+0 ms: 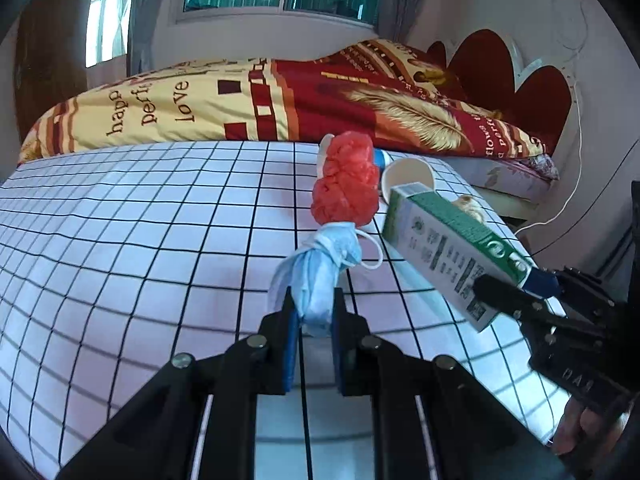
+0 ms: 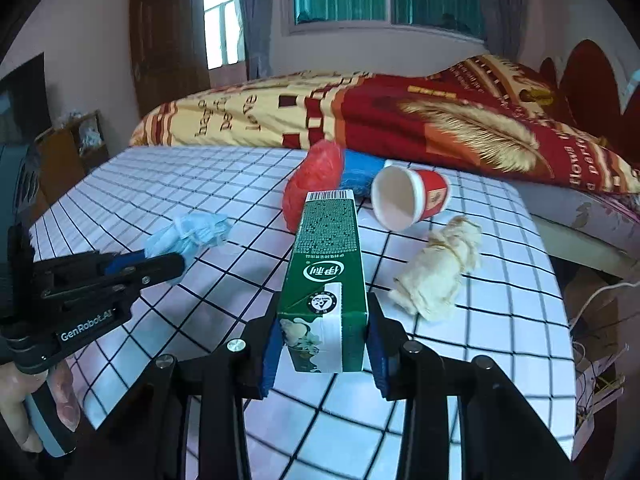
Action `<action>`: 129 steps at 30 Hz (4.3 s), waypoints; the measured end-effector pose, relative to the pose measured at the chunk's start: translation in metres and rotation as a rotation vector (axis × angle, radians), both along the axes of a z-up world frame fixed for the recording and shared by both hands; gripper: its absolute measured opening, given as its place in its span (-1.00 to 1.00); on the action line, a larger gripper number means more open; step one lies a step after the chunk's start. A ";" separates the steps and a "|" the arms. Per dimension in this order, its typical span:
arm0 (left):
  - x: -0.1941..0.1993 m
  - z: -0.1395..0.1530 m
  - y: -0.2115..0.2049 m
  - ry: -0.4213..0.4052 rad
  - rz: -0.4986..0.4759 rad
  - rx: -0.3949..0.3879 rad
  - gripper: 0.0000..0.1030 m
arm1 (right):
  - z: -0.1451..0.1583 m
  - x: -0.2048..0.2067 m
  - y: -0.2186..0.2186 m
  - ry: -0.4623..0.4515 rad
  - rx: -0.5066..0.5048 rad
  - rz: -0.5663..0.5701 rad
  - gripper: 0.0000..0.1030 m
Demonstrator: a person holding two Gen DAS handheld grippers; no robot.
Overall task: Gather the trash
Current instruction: 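Carry face mask and milk carton over the black bin and open both grippers, then move both tools back from the bin to the table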
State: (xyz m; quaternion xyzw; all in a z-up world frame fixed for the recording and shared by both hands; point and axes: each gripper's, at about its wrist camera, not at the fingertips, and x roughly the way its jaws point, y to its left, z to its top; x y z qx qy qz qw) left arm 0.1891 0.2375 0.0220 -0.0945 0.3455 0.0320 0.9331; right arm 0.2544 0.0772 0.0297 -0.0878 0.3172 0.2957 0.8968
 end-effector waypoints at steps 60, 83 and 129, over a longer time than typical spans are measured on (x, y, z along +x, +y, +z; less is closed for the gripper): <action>-0.059 0.004 -0.339 0.002 -0.614 0.009 -0.70 | -0.010 -0.163 -0.393 0.013 0.017 -0.621 -0.23; -0.048 -0.080 -0.445 0.226 -0.827 0.010 -0.70 | -0.099 -0.178 -0.469 0.229 -0.036 -0.717 -0.23; -0.064 -0.059 -0.414 0.167 -0.650 0.123 0.99 | -0.094 -0.173 -0.458 0.245 -0.118 -0.776 1.00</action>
